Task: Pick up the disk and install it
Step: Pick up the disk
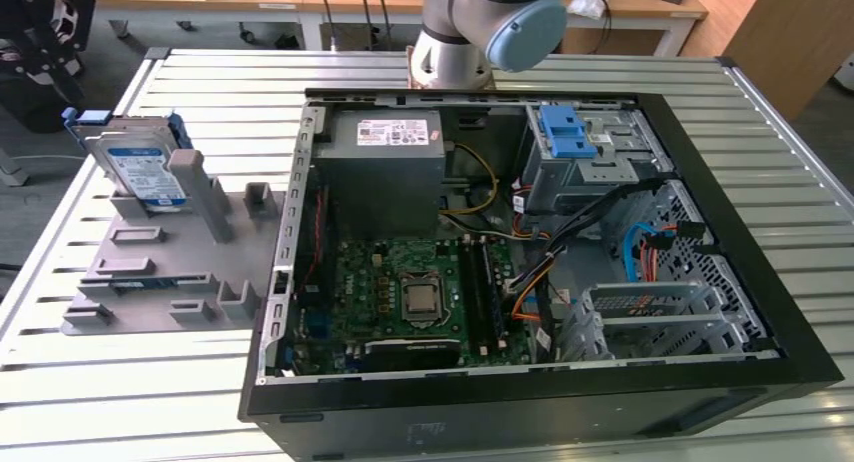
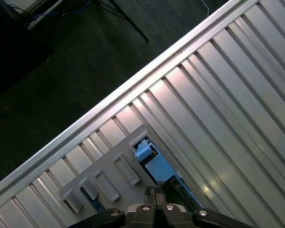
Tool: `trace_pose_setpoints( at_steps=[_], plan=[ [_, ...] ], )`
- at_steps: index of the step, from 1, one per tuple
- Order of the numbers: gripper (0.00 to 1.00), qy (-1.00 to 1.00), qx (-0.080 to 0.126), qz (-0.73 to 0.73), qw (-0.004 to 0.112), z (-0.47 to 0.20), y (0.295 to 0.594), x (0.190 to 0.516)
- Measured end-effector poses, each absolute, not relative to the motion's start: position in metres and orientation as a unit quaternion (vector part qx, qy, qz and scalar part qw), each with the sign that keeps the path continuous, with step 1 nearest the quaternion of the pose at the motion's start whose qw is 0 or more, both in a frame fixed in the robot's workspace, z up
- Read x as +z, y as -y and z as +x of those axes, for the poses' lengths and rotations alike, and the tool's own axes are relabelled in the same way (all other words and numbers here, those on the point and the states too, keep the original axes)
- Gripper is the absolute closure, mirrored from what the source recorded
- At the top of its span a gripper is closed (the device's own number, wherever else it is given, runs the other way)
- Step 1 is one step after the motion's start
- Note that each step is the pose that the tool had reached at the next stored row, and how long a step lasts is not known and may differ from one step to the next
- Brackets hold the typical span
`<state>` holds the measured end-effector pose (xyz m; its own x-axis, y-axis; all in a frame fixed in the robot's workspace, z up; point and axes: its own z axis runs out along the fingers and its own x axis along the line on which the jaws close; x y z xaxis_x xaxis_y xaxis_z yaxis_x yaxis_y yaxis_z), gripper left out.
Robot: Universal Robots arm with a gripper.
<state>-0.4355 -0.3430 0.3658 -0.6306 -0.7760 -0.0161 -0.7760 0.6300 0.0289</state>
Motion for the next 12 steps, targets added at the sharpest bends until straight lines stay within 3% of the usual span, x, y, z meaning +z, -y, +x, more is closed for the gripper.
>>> trace_pose_setpoints(
  at_steps=[12],
  plan=[
    [0.89,-0.851,0.017,-0.526,-0.001,-0.4354,0.3430,0.3645]
  ],
)
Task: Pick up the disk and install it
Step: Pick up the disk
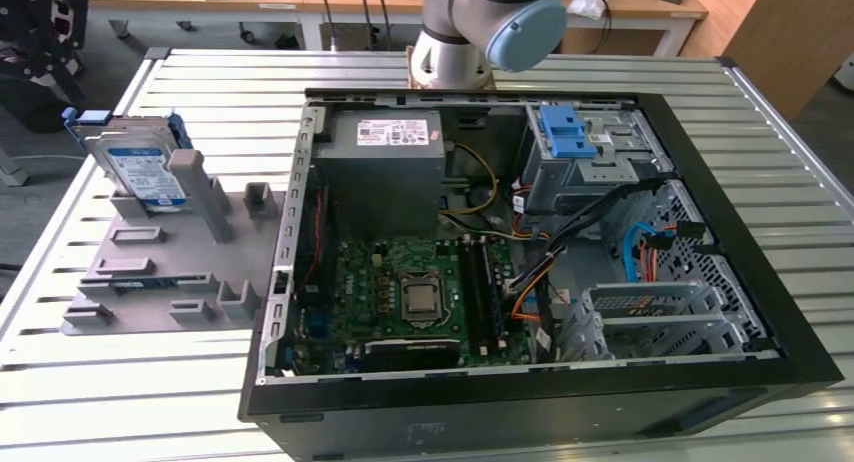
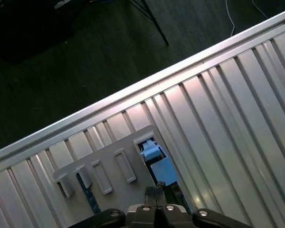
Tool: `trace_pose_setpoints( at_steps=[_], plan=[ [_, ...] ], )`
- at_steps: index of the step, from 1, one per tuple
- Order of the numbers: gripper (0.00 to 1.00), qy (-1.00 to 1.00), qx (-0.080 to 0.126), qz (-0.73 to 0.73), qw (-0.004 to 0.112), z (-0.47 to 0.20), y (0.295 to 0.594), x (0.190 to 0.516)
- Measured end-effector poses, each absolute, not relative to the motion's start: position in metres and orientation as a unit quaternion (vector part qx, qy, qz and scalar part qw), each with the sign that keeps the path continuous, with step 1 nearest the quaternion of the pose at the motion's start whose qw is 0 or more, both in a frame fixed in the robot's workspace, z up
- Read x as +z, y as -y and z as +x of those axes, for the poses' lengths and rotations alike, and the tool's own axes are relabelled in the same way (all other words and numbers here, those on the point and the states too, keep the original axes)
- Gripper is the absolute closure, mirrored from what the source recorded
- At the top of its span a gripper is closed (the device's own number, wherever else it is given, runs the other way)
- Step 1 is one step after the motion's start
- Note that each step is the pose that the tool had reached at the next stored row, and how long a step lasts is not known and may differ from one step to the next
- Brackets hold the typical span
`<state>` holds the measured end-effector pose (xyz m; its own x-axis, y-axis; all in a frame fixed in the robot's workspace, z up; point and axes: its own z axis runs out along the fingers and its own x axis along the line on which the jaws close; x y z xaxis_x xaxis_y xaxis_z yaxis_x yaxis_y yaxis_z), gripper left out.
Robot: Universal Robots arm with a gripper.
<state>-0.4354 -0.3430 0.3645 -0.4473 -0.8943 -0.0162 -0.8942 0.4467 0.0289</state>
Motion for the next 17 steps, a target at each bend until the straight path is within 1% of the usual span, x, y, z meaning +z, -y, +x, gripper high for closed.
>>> trace_pose_setpoints(
  at_steps=[17],
  plan=[
    [0.89,0.760,-0.016,0.650,0.003,-0.4354,0.3430,0.3618]
  ],
)
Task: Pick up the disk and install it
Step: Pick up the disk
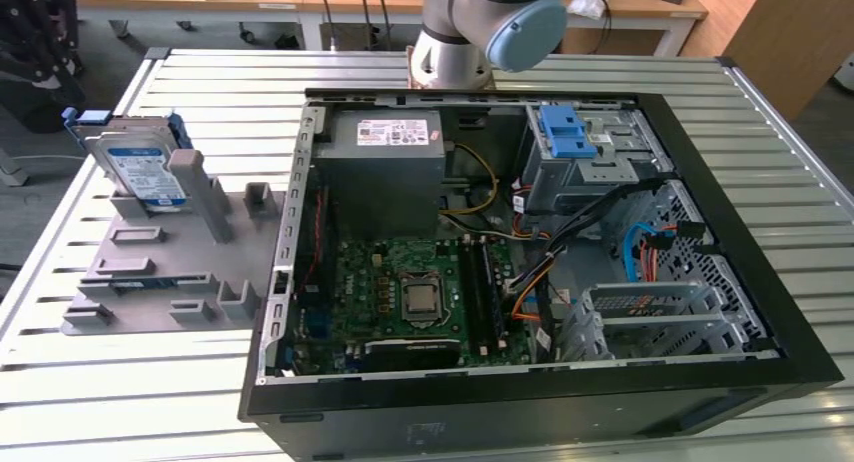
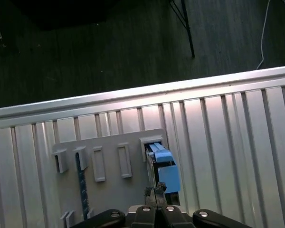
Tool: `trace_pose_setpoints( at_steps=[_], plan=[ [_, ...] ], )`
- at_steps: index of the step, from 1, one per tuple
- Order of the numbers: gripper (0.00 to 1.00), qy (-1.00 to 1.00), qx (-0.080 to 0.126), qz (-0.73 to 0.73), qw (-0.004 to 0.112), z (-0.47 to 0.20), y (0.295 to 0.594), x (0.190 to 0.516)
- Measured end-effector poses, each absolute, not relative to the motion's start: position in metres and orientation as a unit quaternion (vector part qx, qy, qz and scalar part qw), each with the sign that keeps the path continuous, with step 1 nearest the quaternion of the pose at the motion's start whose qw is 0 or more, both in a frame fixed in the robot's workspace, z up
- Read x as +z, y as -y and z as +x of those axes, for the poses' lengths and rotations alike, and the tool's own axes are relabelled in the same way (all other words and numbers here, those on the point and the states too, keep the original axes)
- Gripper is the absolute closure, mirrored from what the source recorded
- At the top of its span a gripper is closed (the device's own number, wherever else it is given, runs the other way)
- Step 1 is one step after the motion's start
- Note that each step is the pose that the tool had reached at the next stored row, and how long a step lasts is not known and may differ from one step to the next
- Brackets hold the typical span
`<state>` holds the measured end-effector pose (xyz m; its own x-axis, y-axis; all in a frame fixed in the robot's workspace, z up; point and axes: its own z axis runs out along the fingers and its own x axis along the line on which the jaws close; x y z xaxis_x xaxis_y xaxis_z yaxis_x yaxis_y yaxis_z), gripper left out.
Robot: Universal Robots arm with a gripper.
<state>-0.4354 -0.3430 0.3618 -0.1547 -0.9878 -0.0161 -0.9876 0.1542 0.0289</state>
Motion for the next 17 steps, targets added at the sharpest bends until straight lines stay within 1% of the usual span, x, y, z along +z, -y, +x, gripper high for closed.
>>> trace_pose_setpoints(
  at_steps=[5,6,7,8,9,11,12,13,14,16,17],
  plan=[
    [0.89,0.748,-0.016,0.663,0.004,-0.4355,0.3430,0.3617],
    [0.83,0.748,-0.016,0.663,0.004,-0.4354,0.3430,0.3617],
    [0.83,0.748,-0.016,0.663,0.004,-0.4354,0.3430,0.3617],
    [0.71,0.748,-0.016,0.663,0.004,-0.4354,0.3430,0.3617],
    [0.71,0.748,-0.016,0.663,0.004,-0.4354,0.3430,0.3617],
    [0.59,0.748,-0.016,0.664,0.004,-0.4354,0.3430,0.3617],
    [0.59,0.748,-0.016,0.664,0.004,-0.4354,0.3430,0.3617],
    [0.53,0.748,-0.016,0.664,0.004,-0.4354,0.3430,0.3615],
    [0.53,0.748,-0.016,0.664,0.004,-0.4354,0.3430,0.3612],
    [0.42,0.748,-0.016,0.663,0.004,-0.4355,0.3425,0.3603],
    [0.42,0.748,-0.016,0.663,0.004,-0.4355,0.3420,0.3593]
  ],
)
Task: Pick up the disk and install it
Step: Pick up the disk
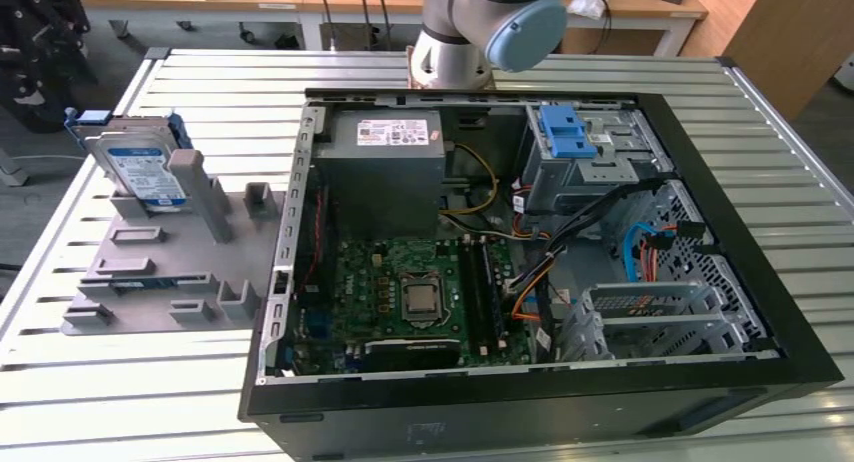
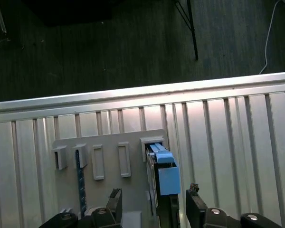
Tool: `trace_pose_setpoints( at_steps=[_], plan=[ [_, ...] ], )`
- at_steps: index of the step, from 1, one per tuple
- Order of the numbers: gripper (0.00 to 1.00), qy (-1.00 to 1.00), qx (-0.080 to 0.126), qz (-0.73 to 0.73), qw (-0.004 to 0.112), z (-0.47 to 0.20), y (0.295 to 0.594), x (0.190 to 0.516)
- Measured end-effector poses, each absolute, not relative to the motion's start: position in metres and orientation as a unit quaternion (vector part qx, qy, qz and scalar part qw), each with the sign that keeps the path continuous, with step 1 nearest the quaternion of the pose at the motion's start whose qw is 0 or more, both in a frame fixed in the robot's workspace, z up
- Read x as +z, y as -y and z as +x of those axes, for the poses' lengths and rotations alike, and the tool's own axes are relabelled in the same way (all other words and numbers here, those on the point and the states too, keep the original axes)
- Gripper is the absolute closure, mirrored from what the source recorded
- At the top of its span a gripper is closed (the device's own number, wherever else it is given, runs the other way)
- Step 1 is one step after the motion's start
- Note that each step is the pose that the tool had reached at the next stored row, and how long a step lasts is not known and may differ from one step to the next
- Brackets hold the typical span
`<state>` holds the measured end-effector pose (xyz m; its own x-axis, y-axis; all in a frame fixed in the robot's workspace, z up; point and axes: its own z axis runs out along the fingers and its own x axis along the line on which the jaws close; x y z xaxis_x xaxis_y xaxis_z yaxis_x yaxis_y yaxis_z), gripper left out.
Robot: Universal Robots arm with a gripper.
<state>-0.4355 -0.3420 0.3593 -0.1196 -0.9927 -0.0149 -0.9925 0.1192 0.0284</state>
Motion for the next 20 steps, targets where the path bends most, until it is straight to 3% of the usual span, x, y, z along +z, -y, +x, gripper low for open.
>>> trace_pose_setpoints(
  at_steps=[1,20],
  plan=[
    [0.35,0.748,-0.016,0.663,0.004,-0.435,0.341,0.358],
    [0.35,0.735,-0.013,0.678,0.002,-0.438,0.336,0.334]
  ],
)
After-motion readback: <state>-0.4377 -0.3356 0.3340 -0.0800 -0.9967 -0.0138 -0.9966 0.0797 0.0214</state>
